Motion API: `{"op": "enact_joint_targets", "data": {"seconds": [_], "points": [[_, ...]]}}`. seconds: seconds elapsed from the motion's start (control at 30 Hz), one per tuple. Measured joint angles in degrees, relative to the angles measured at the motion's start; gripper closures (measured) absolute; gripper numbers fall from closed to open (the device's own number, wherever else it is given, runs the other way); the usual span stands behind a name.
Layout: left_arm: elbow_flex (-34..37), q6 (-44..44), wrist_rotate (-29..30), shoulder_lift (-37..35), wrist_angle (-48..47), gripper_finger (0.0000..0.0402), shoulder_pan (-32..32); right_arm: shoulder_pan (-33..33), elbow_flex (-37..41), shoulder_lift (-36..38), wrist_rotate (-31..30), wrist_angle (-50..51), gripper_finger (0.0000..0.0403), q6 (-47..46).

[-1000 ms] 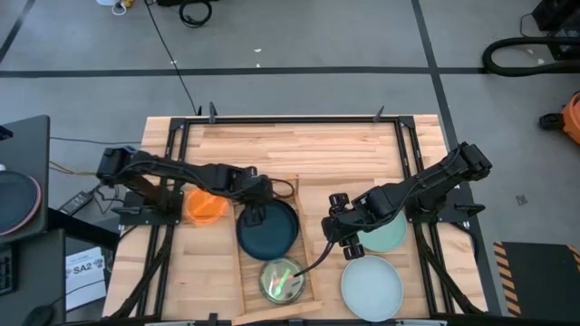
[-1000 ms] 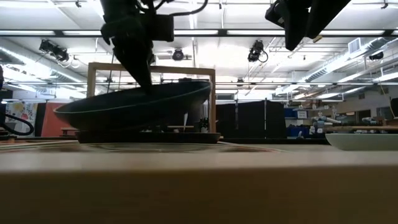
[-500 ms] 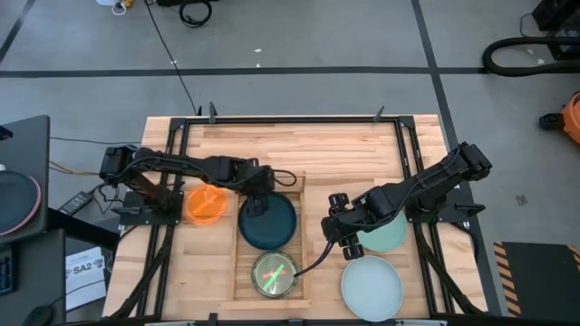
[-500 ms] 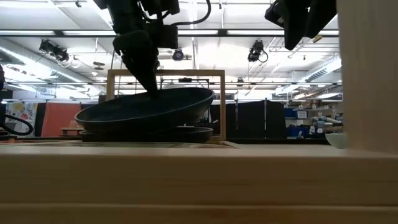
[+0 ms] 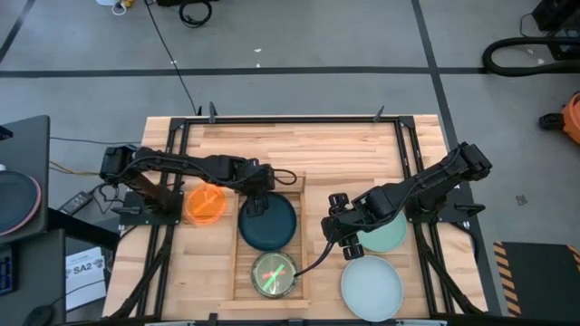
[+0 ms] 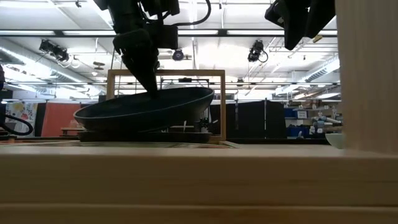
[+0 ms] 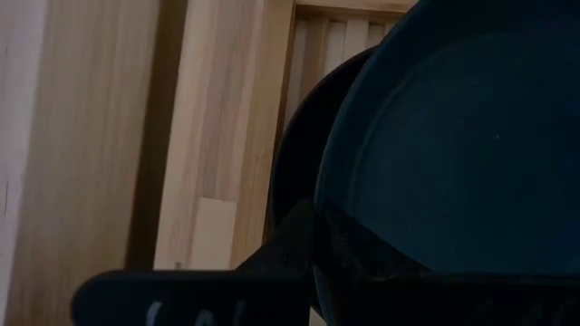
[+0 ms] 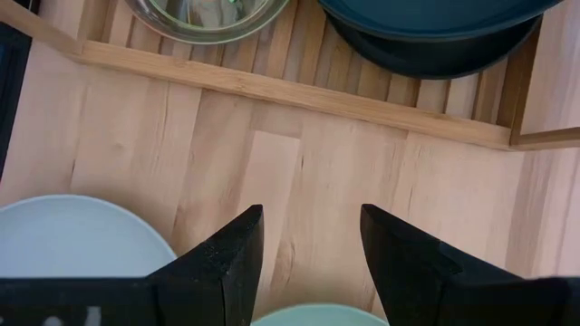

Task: Place and stack plates onto a shelf
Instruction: Stack the big black plate on top of the big black plate on the shelf, then stack the big gray plate on top of the big black plate on the shelf

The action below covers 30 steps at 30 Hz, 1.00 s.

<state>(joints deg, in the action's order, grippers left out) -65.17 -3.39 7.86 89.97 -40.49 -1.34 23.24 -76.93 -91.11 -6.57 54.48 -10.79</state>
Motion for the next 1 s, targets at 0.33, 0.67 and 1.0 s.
{"op": "enact_joint_targets", "data": {"seconds": [0.33,0.67,1.0], "points": [[0.0,-0.4,0.0,0.0,0.1,0.0359,0.0,0.0,0.0,0.0,0.0,0.0,0.0212,0.0],[0.0,-0.4,0.0,0.0,0.1,0.0308,0.0,0.0,0.0,0.0,0.0,0.0,0.0212,0.0],[0.0,-0.4,0.0,0.0,0.1,0.0257,0.0,0.0,0.0,0.0,0.0,0.0,0.0212,0.0]]}}
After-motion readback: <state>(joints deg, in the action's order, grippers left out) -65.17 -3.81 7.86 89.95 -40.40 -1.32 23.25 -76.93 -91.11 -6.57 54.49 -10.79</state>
